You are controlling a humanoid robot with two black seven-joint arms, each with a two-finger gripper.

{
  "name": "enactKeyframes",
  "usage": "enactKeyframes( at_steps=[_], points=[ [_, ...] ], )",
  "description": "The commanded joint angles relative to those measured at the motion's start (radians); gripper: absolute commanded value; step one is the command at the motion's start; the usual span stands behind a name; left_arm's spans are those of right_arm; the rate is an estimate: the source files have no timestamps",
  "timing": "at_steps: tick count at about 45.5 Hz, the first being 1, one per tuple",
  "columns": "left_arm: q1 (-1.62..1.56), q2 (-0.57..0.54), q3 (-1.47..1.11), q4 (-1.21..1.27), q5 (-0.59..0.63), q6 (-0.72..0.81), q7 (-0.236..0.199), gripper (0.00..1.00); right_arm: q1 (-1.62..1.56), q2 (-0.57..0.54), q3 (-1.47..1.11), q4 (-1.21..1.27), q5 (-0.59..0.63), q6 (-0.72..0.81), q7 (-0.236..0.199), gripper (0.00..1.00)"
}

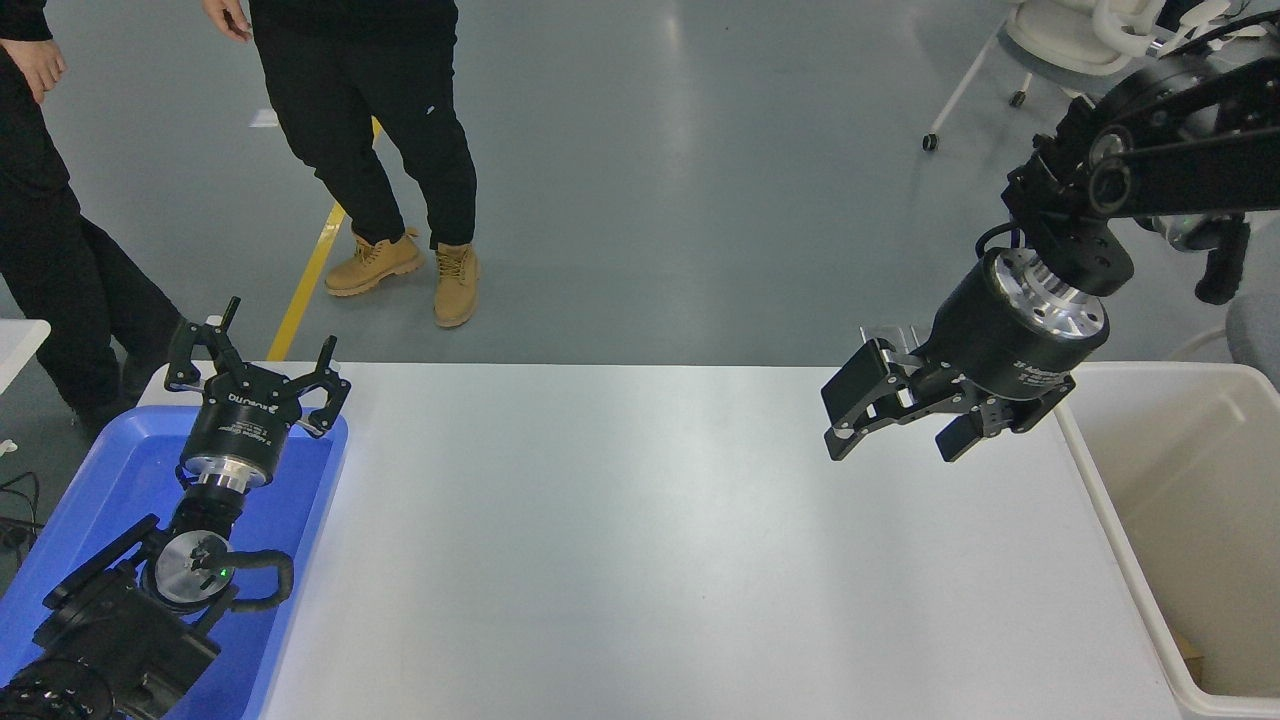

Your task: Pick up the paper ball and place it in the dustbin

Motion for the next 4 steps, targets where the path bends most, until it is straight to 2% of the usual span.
enactKeyframes(
  at_steps=[1, 4],
  points=[
    [0.000, 0.000, 0.000, 0.001, 0.000, 0.000, 0.000, 1.00, 0.002, 0.003, 0.002, 0.000, 0.010, 0.003, 0.000, 1.00],
    [0.000, 0.000, 0.000, 0.001, 0.000, 0.000, 0.000, 1.00, -0.001, 0.003, 0.002, -0.005, 0.010, 0.003, 0.001, 1.00]
  ],
)
